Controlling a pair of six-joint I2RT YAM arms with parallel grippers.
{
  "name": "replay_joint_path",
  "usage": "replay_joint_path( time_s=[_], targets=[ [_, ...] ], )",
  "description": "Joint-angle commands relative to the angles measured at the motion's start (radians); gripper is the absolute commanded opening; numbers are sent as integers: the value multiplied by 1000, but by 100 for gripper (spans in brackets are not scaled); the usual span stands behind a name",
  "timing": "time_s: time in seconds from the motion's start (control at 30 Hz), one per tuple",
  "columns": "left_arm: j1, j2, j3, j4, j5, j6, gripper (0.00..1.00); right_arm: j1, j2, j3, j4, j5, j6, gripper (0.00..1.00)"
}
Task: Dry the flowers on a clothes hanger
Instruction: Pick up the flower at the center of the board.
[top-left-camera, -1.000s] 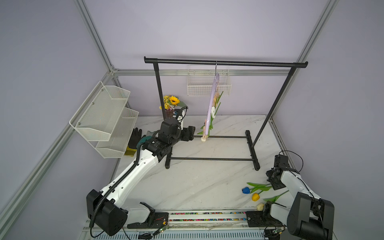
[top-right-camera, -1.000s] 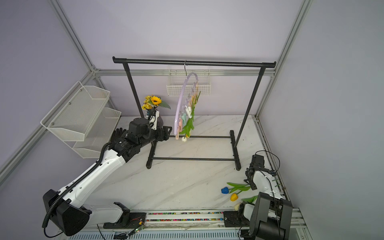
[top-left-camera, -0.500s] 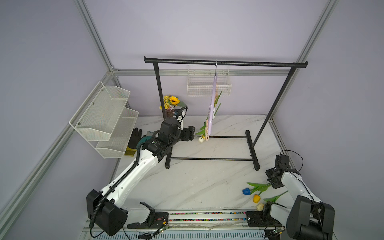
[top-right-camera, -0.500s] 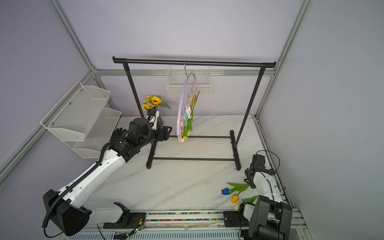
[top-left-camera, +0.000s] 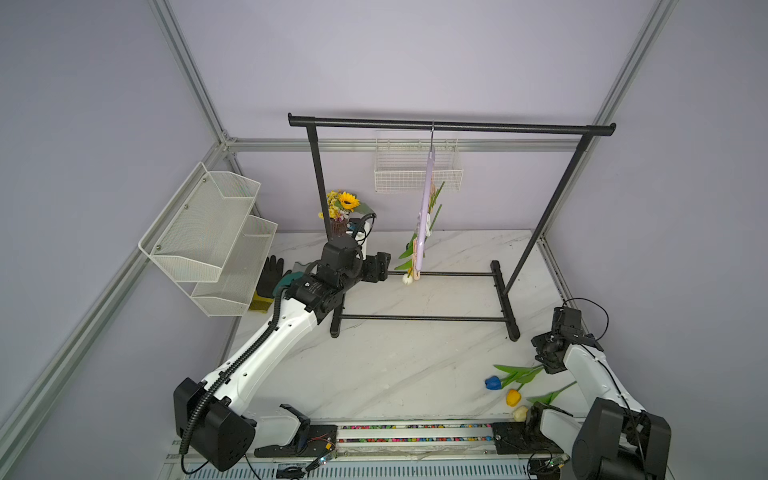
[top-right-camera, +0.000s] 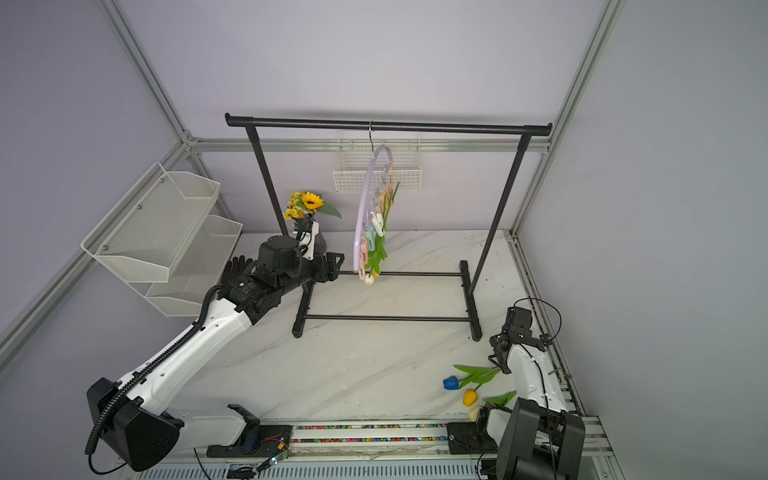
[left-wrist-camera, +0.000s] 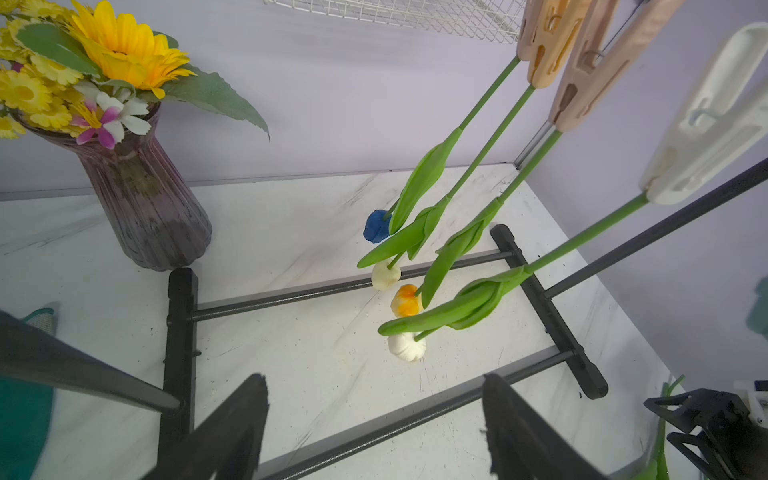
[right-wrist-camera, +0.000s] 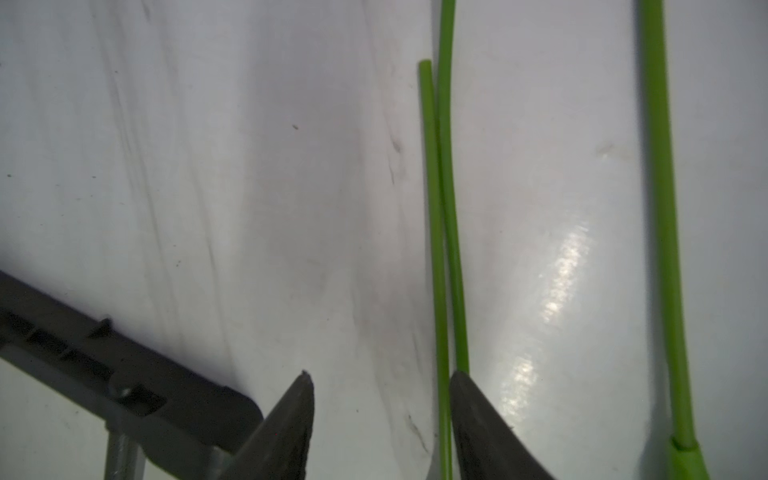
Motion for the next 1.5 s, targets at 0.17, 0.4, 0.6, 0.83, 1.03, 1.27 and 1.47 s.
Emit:
replay_joint_path(
  time_s=[0.17, 0.4, 0.6, 0.83, 1.03, 1.27, 1.47],
  targets=[
    [5, 4, 16, 26, -10, -6, 81, -5, 72, 3, 51, 27, -20, 50],
    [4, 8, 17, 22, -5, -8, 81, -6, 99, -1, 72, 23, -32, 45],
    [5, 12, 22, 20, 0, -8, 81, -7, 66, 2, 83, -27, -51, 38],
    [3, 15, 30, 16, 3, -3, 80, -7, 50, 2, 87, -46, -62, 16],
    [4, 16, 36, 14, 0, -1, 80, -6, 23, 15, 87, -94, -89, 4],
    [4, 24, 39, 13, 3, 3, 80, -7, 36, 9, 78, -45, -69, 11],
    [4, 27, 43, 13, 8, 5, 80, -7, 87, 16, 58, -9, -55, 25]
  ],
)
